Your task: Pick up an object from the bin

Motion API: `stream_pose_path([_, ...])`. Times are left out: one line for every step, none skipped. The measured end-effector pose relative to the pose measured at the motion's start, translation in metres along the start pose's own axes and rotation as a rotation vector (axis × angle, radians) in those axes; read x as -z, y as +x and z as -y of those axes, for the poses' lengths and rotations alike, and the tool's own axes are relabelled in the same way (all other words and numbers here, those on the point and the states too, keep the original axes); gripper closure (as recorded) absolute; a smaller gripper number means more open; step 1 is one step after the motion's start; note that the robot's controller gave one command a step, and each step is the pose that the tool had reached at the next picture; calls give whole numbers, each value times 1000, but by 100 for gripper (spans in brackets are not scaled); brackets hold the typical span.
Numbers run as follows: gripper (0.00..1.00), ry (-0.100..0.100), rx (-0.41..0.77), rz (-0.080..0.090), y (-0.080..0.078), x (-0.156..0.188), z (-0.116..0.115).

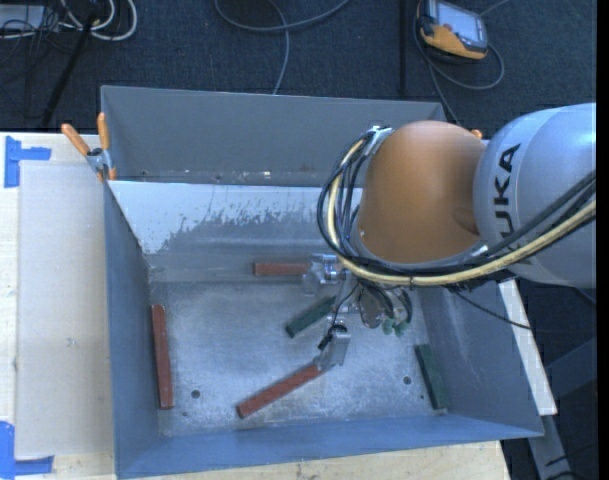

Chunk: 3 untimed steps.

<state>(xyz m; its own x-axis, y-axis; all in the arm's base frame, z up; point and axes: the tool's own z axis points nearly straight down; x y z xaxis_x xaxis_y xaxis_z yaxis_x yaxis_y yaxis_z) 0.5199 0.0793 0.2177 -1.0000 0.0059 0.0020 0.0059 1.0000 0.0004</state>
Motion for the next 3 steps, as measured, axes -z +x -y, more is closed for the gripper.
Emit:
stream_pose_path([0, 2, 68, -8, 7, -147, -4])
stream_pose_path([100, 1, 65, -1, 5, -143, -4])
stream_pose_path([100, 1, 337, 10, 18, 64, 11])
